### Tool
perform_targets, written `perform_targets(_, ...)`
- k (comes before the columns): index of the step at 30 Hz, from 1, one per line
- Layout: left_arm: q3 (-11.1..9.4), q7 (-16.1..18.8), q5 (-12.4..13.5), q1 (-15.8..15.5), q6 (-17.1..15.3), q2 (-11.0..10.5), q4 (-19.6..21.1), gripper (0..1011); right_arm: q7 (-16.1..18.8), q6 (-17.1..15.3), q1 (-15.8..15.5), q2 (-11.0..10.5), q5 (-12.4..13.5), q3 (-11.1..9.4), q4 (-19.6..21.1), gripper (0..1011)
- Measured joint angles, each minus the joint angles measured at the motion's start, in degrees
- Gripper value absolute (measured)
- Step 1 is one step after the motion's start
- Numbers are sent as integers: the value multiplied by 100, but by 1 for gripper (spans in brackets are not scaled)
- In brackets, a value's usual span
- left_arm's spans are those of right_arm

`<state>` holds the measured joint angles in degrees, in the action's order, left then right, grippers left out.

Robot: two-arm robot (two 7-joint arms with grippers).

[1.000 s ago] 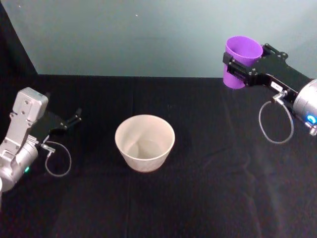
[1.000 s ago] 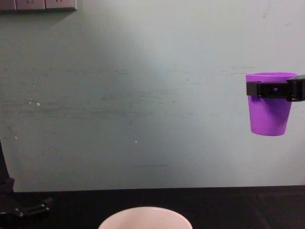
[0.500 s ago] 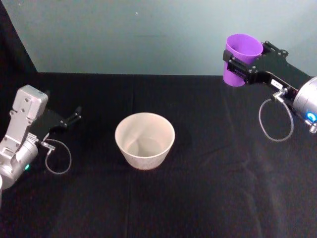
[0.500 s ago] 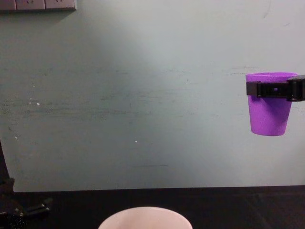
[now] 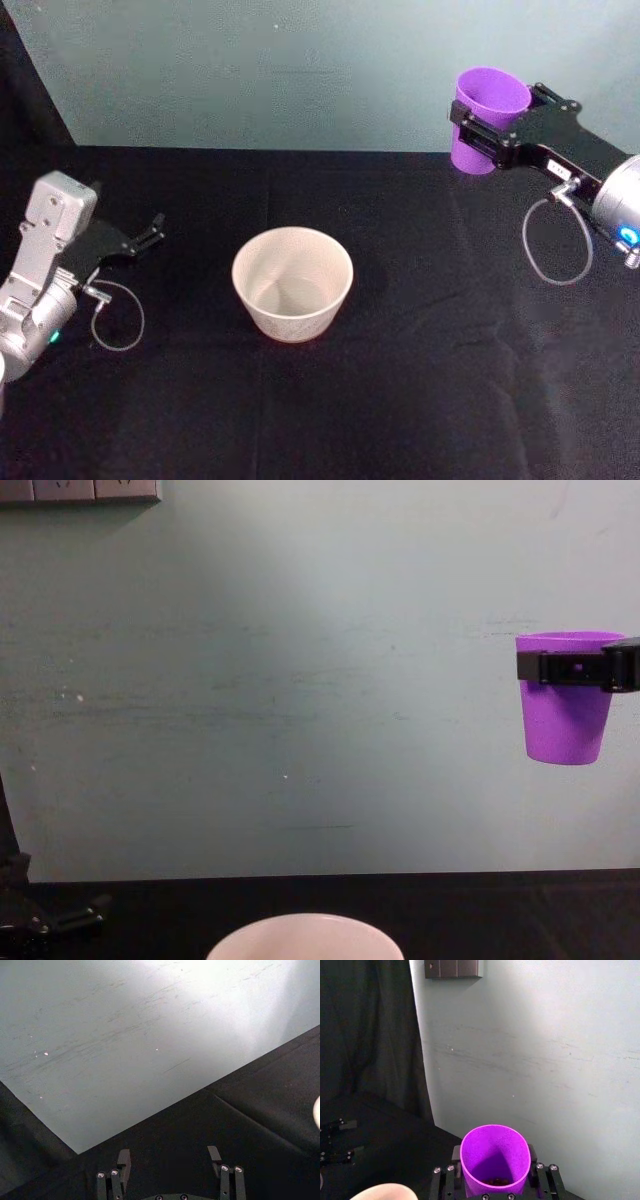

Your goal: Pick up the cup and pour the mung beans from the cup into the bowl.

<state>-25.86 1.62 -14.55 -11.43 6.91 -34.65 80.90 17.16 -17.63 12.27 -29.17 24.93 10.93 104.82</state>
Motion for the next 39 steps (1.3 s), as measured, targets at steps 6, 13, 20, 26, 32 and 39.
perform_targets(6, 0, 0, 0, 0, -1, 0, 0, 1000, 0, 0, 0, 0, 0, 0, 0, 732)
perform_targets(13, 0, 0, 0, 0, 0, 0, 0, 1000, 0, 0, 0, 0, 0, 0, 0, 732)
perform_targets(20, 0, 0, 0, 0, 0, 0, 0, 1000, 0, 0, 0, 0, 0, 0, 0, 731)
perform_targets(26, 0, 0, 0, 0, 0, 0, 0, 1000, 0, 0, 0, 0, 0, 0, 0, 732)
perform_targets(32, 0, 0, 0, 0, 0, 0, 0, 1000, 0, 0, 0, 0, 0, 0, 0, 732)
perform_targets(39, 0, 0, 0, 0, 0, 0, 0, 1000, 0, 0, 0, 0, 0, 0, 0, 732)
